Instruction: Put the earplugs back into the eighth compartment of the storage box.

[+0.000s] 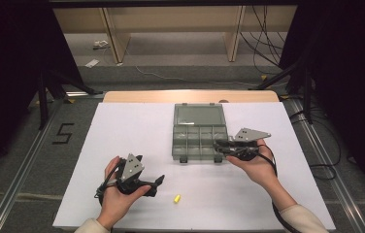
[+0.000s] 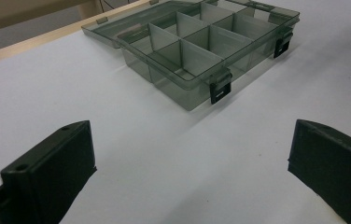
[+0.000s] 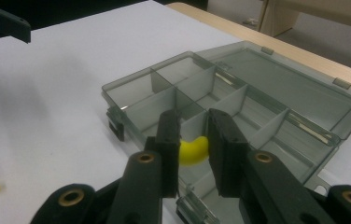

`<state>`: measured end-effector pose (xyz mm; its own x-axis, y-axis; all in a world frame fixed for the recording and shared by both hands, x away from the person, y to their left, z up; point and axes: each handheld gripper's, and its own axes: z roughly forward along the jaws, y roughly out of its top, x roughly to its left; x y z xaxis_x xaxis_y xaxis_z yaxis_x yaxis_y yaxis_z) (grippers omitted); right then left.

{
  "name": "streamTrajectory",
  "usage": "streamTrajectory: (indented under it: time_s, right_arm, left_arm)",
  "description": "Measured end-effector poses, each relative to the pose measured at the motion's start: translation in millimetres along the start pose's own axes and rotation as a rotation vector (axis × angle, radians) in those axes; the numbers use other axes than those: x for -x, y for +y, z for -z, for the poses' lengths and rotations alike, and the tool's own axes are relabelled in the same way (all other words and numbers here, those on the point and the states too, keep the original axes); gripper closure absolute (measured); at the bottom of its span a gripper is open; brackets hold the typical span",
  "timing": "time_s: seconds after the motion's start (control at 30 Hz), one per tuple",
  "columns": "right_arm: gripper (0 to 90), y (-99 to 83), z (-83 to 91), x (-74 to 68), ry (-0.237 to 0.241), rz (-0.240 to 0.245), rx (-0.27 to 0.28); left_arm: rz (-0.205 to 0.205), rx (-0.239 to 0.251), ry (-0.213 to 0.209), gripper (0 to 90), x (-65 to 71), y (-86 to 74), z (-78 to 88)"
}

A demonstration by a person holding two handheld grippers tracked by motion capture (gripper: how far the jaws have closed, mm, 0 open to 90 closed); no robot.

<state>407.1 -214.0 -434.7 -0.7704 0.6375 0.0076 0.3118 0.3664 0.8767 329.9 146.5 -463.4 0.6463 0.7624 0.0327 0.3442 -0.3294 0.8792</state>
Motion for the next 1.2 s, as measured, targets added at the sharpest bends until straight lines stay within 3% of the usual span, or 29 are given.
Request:
streamTrajectory:
  time_s: [1.2]
  right_arm:
    - [75.2,-7.4,-9.2,24.3,-0.071,-0.033,-0.029]
  left_arm:
    - [0.004,0.002,0.000,0.0,-0.8,0.1,0.2]
